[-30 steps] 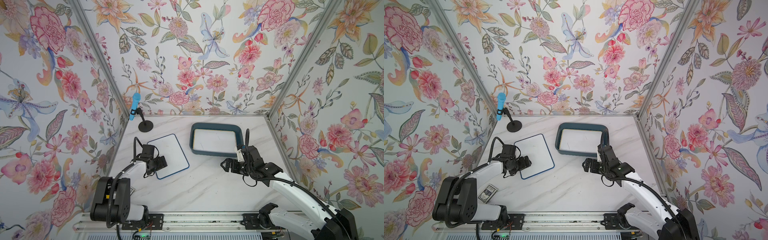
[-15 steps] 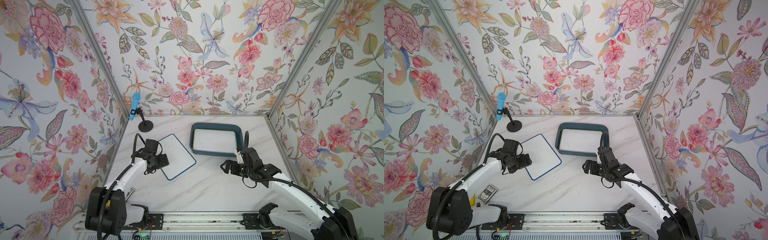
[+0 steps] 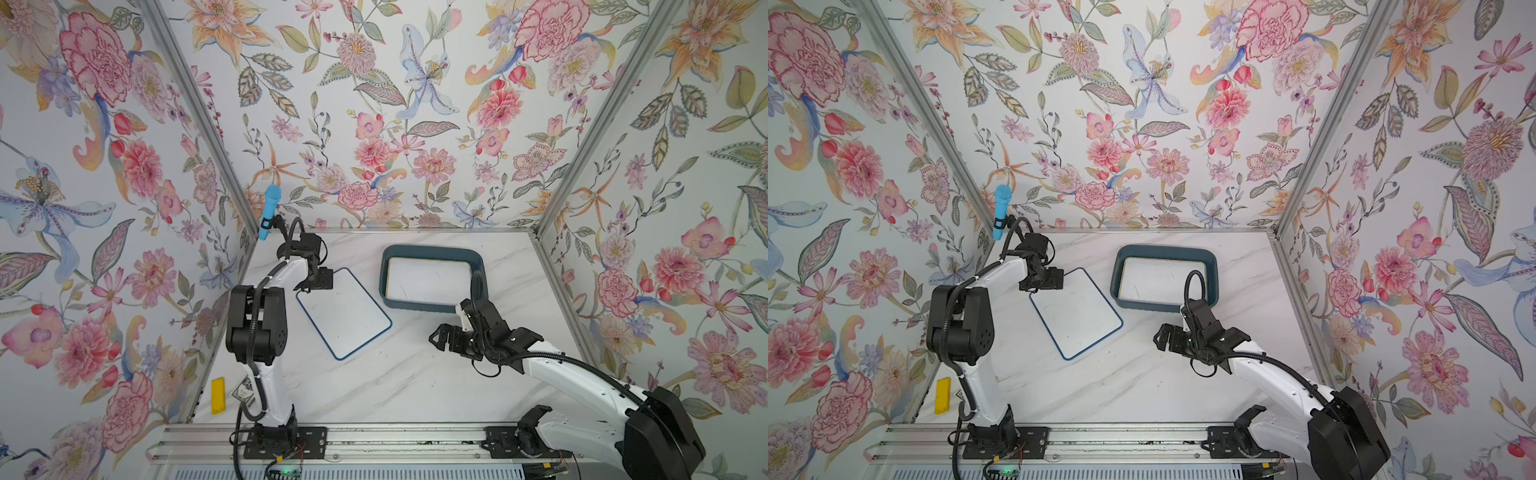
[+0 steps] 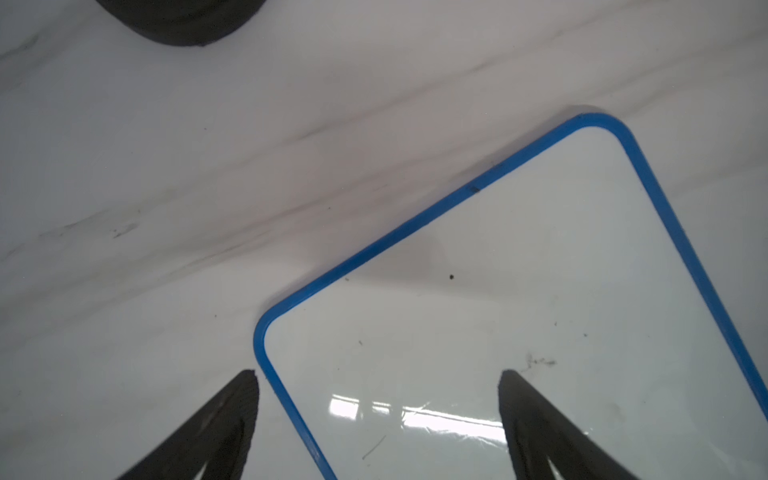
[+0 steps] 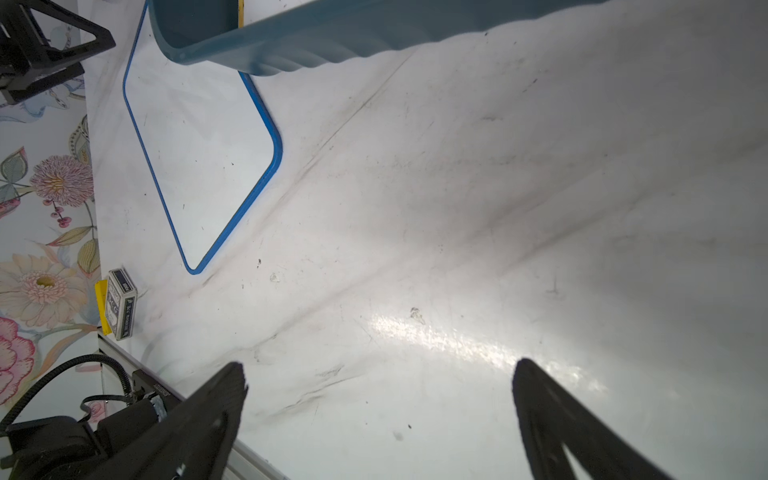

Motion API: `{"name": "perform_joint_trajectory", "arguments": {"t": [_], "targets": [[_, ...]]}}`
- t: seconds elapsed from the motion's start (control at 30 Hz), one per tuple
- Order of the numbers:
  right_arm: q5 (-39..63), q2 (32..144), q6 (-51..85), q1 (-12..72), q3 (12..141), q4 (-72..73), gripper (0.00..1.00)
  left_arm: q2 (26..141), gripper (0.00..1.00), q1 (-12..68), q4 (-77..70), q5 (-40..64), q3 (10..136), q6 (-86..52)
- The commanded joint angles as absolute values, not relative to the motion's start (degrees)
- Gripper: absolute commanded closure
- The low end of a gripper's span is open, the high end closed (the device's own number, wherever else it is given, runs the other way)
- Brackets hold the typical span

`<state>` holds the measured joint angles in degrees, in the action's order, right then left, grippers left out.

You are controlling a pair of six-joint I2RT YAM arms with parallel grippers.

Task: Put the whiteboard into the storage box
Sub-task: Move the whiteboard to the center of the board.

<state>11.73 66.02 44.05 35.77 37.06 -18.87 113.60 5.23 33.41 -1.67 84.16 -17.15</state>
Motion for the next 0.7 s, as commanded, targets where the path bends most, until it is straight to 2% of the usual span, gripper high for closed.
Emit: {"name": "perform_joint_trajectory", "arguments": {"t": [0.0, 0.3, 0.67], "targets": [[11.0, 65.9, 45.8, 36.0, 37.7, -17.7, 0.0, 116.0, 0.07, 3.5, 30.5, 0.1, 88.8, -11.3], [12.0, 69.2, 47.9, 36.8, 37.5, -15.0, 0.0, 123.9, 0.06, 2.1, 28.2, 5.6, 94.1, -9.7], [12.0, 70.4, 48.5, 40.3, 36.4, -12.5, 0.0, 120.6, 0.06, 2.1, 24.2, 11.8, 83.3, -11.6]]}}
